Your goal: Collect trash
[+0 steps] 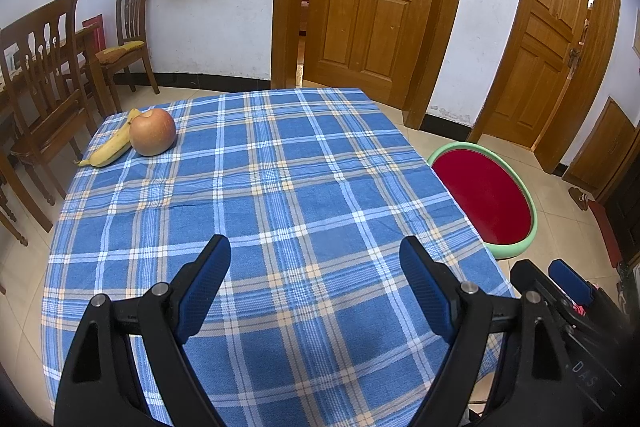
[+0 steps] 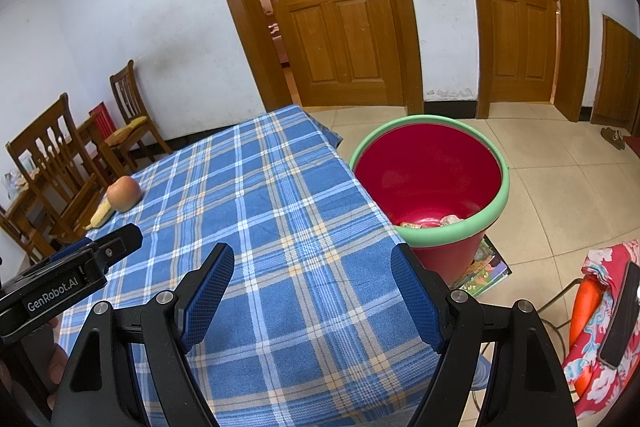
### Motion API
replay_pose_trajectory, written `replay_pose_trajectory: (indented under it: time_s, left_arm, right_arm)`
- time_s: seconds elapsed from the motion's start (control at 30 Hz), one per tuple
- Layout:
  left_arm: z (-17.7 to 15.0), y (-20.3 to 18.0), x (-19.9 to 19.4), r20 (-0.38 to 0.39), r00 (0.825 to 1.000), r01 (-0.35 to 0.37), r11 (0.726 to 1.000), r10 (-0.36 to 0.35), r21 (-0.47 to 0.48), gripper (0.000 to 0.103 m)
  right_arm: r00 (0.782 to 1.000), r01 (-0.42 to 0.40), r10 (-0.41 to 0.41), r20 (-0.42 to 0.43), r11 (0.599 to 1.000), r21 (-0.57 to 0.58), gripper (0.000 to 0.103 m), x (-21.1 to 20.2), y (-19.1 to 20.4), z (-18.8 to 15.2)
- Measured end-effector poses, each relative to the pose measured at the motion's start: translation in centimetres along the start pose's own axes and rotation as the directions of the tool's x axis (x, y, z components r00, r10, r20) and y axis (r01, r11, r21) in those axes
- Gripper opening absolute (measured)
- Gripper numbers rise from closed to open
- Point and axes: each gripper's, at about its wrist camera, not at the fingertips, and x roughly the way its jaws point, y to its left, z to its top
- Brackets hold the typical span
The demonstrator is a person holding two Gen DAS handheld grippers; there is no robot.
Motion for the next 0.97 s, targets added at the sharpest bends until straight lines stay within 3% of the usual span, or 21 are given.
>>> replay_pose_trajectory:
  time_s: [0.97]
  left_arm:
    - [-0.1,0.23,0.03,-0.006,1.0,-0.004,1.0,0.004,-0.003,0.086]
  right_arm:
    - [1.0,0.001,-0.001,0.0,1.0,-0.001,0.081,-0.01,0.04,0.01]
